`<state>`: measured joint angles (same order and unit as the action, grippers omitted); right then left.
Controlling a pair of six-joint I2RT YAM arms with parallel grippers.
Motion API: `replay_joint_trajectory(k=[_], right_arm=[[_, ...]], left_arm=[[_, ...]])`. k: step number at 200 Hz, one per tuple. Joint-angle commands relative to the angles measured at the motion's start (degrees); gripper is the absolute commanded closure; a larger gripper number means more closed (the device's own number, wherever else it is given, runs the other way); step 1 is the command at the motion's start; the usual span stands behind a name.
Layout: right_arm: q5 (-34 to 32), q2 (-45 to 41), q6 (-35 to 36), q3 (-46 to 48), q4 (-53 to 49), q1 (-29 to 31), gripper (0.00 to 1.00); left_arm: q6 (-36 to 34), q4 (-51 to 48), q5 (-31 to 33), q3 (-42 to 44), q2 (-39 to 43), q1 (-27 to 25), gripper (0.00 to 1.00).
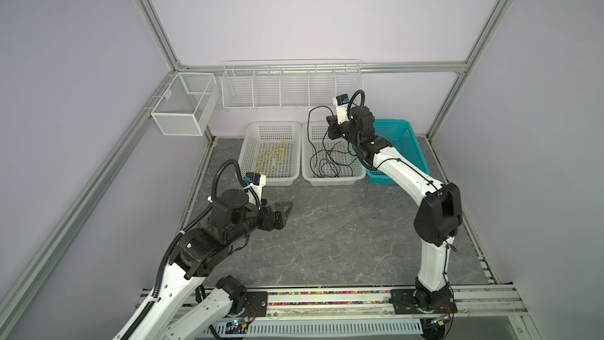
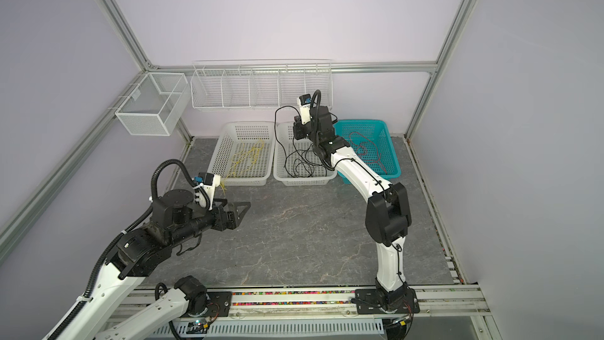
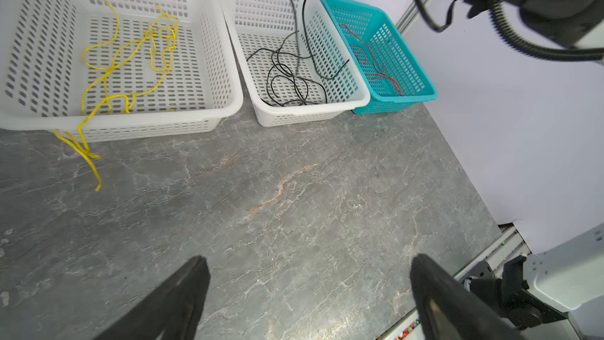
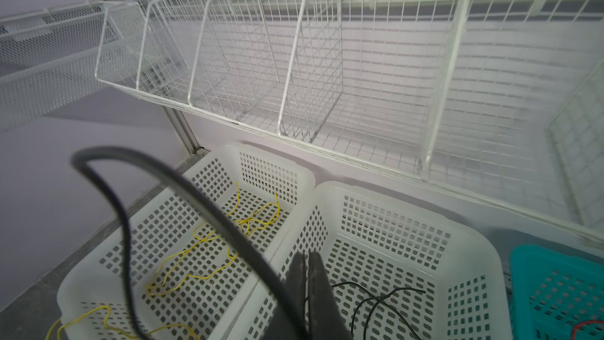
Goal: Untangle the cables
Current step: 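Carry the black wire into the middle white basket and open the right gripper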
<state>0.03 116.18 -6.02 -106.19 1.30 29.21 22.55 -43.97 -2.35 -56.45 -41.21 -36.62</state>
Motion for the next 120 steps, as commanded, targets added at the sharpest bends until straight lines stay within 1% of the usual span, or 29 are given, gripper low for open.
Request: replay_joint_trajectory(k=[1, 33, 81, 120], right_arm=[[0.5, 2.6, -1.3, -1.8, 5.4, -0.9, 0.93], [-2.4, 6.0, -4.5, 0.0, 6.7, -1.6, 0.91], [-7.2, 7.2, -8.1, 1.0, 1.2, -1.9, 0.91], [-7.3, 6.3, -10.3, 1.8, -3.5, -2.2, 0.83]], left_arm=[[-2.1, -2.1, 3.1, 1.6, 0.4, 0.4, 0.03], [-2.0, -2.4, 4.7, 3.1, 0.6, 0.6, 0.02], [0.5, -1.7, 5.8, 5.1, 0.6, 1.9, 0.02], [2.6, -1.5, 5.1, 6.0, 1.0, 3.9, 0.02]])
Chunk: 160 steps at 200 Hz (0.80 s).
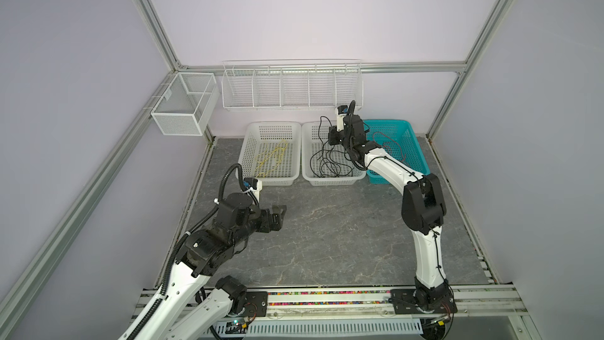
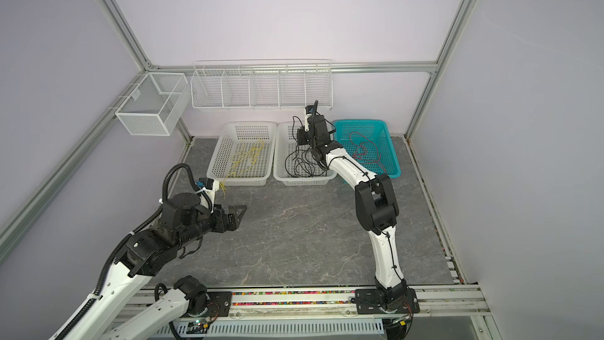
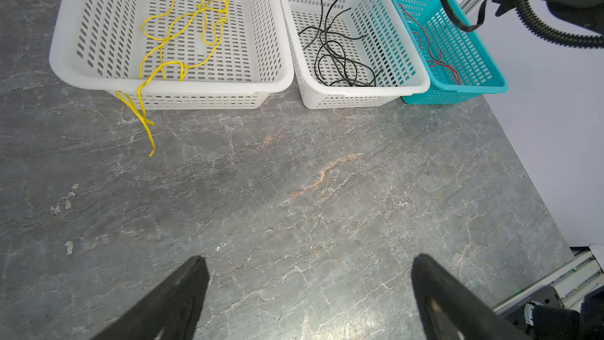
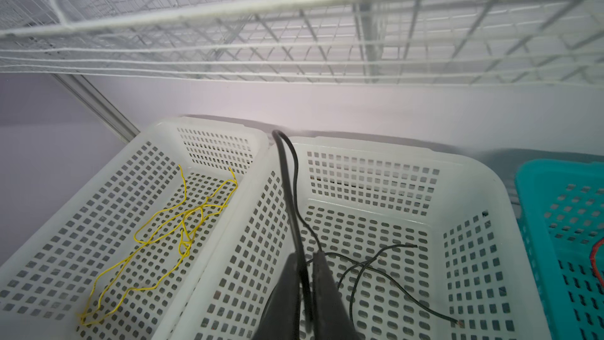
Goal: Untangle the cables
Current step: 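Carry the black wire into the middle white basket and open the right gripper, then retract the right gripper while the left gripper moves to the yellow-wire basket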
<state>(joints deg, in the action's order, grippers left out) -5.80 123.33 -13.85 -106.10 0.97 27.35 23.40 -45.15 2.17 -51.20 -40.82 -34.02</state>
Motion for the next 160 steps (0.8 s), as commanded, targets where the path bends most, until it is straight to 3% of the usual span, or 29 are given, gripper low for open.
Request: replay_joint_trajectory(k=[1, 23, 74, 107, 160], right_arm=[[-1.5, -1.0, -2.5, 1.8, -3.3, -0.4, 0.83], [-2.0, -4.5, -2.7, 5.0, -3.2, -0.4, 0.76], [-2.4, -19.4, -3.3, 17.5, -1.2, -0.1, 0.36], [-0.6, -28.7, -2.6, 23.9, -5.1, 0.5, 0.31], [0.4, -48.5, -0.3, 39.9, -9.3, 4.5, 0.26]], left_arm=[[1.8, -0.3, 0.6, 0.8, 0.6, 1.3, 0.02], [3.4, -0.3, 0.2, 1.1, 1.0, 2.5, 0.02], [11.2, 2.5, 0.1, 5.5, 2.0, 4.7, 0.02], [16.4, 7.3, -3.4, 10.8, 2.6, 9.3, 0.02], [24.8, 24.6, -18.7, 22.9, 2.7, 26.0, 0.06]])
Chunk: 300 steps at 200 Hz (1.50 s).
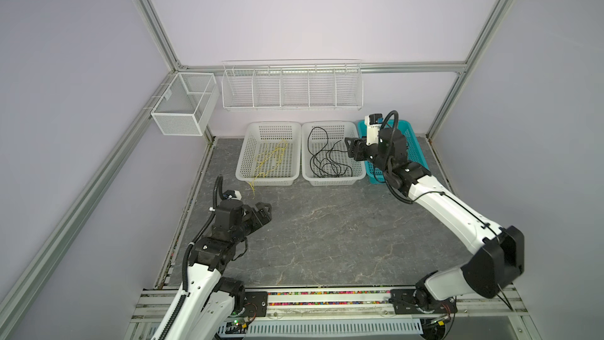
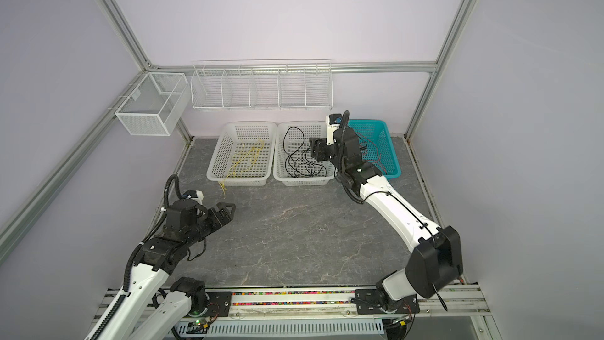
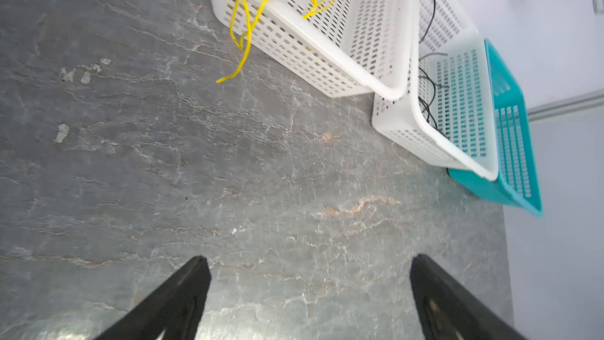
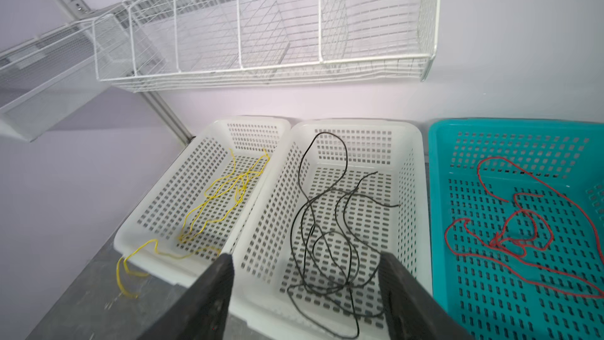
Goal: Untangle the cables
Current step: 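Retract the right gripper while the left gripper moves to the yellow-wire basket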
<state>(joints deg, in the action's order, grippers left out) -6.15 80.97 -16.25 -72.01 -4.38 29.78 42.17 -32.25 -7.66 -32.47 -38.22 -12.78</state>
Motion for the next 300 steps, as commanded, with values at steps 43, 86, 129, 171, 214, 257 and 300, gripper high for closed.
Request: replay_joint_trajectory(k=[43, 86, 129, 171, 214, 257, 300], right_arm=[[2.1, -19.9, 4.8, 14.6, -9.3, 4.9, 0.26], [4.6, -30.8, 4.9, 18.9, -13.5, 6.7, 0.25], [4.8, -39.0, 5.8, 21.3, -17.4, 7.0, 0.24], [6.1, -44.1, 6.1, 23.5, -18.2, 7.1, 0.24], [9.0, -46.5, 5.8, 24.1, -16.9, 7.1, 0.23], [10.0, -49.0, 5.8, 24.3, -16.6, 7.1, 0.23], [10.1, -50.2, 5.5, 25.1, -15.6, 7.2, 0.23]], left_arm=[[3.2, 17.9, -0.6, 5.6, -5.9, 5.7, 0.09], [-2.6, 21.9, 9.0, 2.5, -13.2, 5.7, 0.19], [-4.0, 23.9, 12.8, -0.5, -19.2, 5.7, 0.27], [-5.9, 25.0, 12.8, -4.7, -28.5, 5.7, 0.46], [-6.7, 24.7, 12.2, -10.0, -35.9, 5.7, 0.55], [-8.2, 23.3, 12.9, -12.6, -39.9, 5.7, 0.67], [-8.8, 22.2, 12.9, -13.2, -40.2, 5.6, 0.79]])
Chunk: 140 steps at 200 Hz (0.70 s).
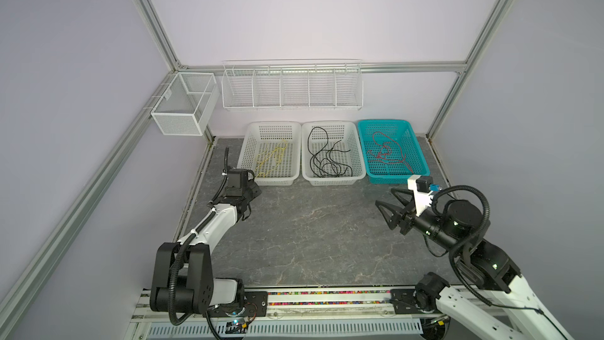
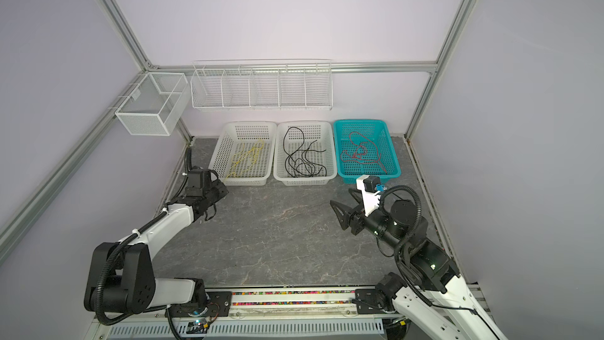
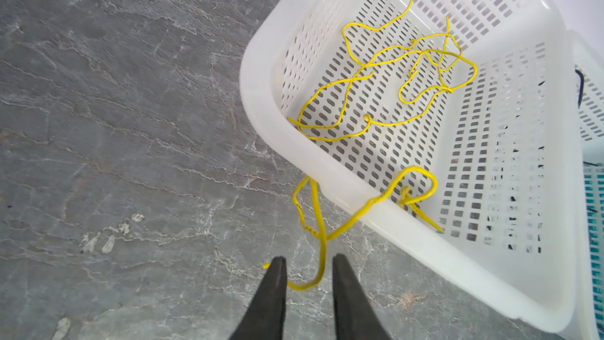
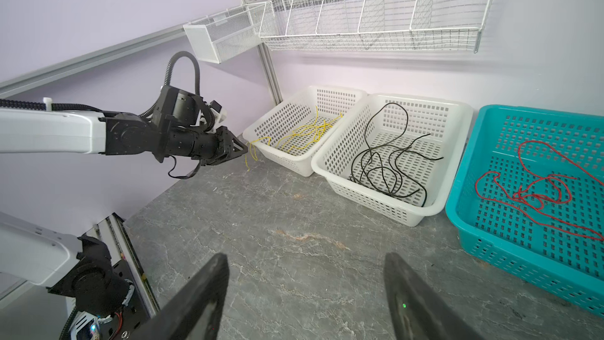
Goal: Untangle the cables
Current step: 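Grasp the yellow wire hanging over the basket rim with the left gripper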
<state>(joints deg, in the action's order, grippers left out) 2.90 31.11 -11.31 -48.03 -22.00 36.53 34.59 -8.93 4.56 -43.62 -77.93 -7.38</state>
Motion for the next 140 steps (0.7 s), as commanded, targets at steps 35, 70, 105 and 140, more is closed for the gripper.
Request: replay_joint_trajectory(k=[35, 70, 105, 140], right_arm=[[1.0, -0.8, 0.5, 1.0, 2.0, 0.4, 0.22], [0.3, -1.2, 0.5, 1.0, 2.0, 0.3, 0.22], [-0.4, -1.3, 0.4, 1.2, 1.9, 0.3, 0.22], [-0.6, -1.1, 0.5, 1.1, 2.1, 0.3, 0.22]], left_arm=[[-1.5, -1.8, 0.4, -2.4, -0.8, 0.1, 0.88], [-1.5, -2.7, -0.4, -3.4, -1.1, 0.1, 0.94], [-0.8, -5.1, -2.8, -4.9, 0.2, 0.1, 1.0], [-1.0, -9.9, -5.9, -8.5, -0.1, 0.1, 1.0]])
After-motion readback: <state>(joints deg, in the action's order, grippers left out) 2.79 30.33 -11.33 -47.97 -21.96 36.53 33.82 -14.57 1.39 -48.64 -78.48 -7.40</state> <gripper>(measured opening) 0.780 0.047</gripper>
